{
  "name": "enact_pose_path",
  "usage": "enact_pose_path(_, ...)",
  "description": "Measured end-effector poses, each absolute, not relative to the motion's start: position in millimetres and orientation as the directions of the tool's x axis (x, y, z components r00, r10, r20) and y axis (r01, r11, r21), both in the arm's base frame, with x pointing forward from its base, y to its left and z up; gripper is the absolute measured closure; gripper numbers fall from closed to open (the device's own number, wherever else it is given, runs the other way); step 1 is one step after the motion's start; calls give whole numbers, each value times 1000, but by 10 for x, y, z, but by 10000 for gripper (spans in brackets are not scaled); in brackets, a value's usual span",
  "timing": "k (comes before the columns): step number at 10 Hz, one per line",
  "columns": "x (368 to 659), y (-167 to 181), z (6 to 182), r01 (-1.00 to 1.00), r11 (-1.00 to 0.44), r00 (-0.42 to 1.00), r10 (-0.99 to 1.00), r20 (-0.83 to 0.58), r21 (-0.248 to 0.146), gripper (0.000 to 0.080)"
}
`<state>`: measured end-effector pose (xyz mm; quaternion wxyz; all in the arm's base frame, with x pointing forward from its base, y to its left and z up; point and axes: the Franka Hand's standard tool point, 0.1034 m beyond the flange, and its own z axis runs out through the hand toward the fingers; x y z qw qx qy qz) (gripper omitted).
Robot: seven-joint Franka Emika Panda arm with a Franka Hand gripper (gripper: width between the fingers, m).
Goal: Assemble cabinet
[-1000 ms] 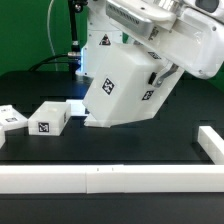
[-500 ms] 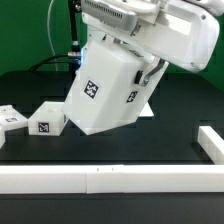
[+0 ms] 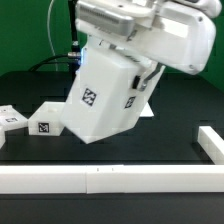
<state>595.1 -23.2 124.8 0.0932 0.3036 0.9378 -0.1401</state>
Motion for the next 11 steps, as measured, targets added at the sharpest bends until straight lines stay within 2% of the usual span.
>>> enact_pose_path(2, 6012, -302, 1212, 607, 787, -777, 559, -289, -109, 362)
enact_pose_path(3, 5955, -324, 1195, 652, 754, -741, 611, -279, -80, 362)
enact_pose_path(6, 5949, -458, 1184, 654, 751, -740, 610, -283, -90, 364)
enact_pose_path(8, 5955, -503, 1224, 666, 724, -737, 603, -306, -178, 364)
enact_pose_path(9, 5953, -436, 1200, 685, 706, -719, 617, -319, -177, 364)
enact_pose_path(10, 5833, -386, 1182, 747, 622, -664, 676, -320, -236, 364)
enact_pose_path(11, 5798, -362, 1174, 733, 602, -680, 665, -309, -319, 364)
